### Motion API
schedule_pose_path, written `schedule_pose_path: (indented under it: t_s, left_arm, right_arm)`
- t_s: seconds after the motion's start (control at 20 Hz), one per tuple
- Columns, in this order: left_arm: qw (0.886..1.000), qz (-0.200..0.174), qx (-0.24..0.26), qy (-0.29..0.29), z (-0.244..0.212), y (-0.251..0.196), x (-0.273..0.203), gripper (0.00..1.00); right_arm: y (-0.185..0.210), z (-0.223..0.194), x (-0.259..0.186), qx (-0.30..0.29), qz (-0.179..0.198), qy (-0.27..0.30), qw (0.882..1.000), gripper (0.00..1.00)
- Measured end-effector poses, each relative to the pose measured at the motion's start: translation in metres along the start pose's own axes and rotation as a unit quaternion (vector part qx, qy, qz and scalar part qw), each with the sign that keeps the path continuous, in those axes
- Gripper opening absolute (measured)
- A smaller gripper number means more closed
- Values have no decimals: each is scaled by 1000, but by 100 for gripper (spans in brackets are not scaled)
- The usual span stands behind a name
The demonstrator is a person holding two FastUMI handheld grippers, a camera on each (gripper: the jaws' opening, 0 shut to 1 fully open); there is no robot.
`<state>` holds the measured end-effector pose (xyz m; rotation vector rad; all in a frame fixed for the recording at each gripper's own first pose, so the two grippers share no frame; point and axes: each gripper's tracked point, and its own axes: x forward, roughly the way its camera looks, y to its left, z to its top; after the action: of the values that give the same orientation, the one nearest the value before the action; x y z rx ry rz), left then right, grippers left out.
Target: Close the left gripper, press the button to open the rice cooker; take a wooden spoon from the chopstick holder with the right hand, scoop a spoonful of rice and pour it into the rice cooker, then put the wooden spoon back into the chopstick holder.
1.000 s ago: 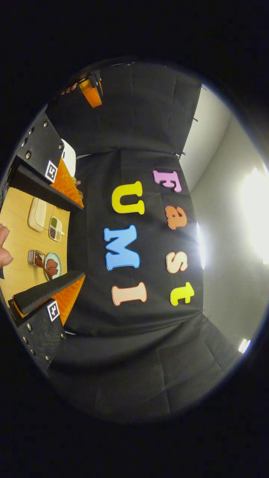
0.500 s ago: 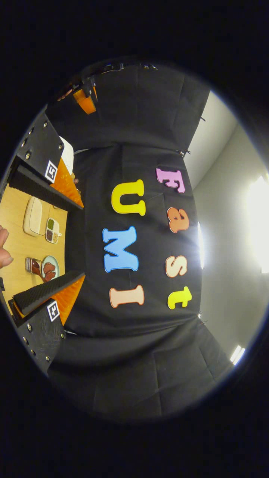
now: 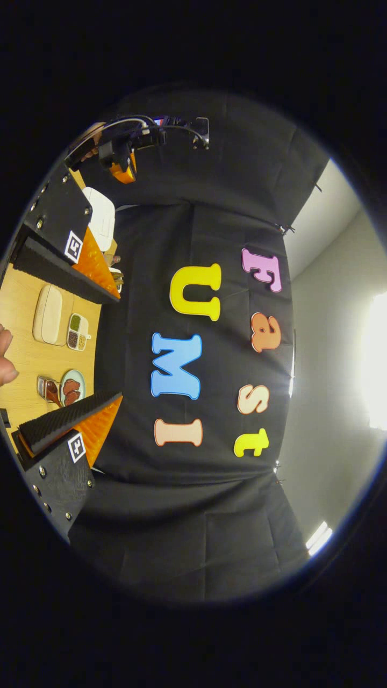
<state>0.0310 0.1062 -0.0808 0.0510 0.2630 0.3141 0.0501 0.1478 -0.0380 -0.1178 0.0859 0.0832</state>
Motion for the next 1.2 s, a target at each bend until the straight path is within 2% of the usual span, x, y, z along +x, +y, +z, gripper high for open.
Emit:
schedule_pose_path:
  t_s: [0.25,0.45,0.55,0.8,1.0,1.2]
  left_arm:
    - [997,24,4,74,-35,11,8,11]
    - [987,54,37,148,-72,21,10,9]
    - [982,59,27,175,-80,21,4,10]
    - [974,86,37,205,-99,25,9,10]
    - [969,87,33,230,-111,23,9,10]
    - [971,93,65,208,-107,30,17,10]
  right_arm:
    - [20,-6,11,-14,8,16,1000,98]
    - [29,-11,21,-19,17,26,999,99]
    - [31,-19,27,-17,19,38,999,99]
    - [39,-31,36,-3,32,60,998,99]
    - [37,-33,39,-6,33,62,997,98]
    - [33,-39,39,-10,28,67,997,99]
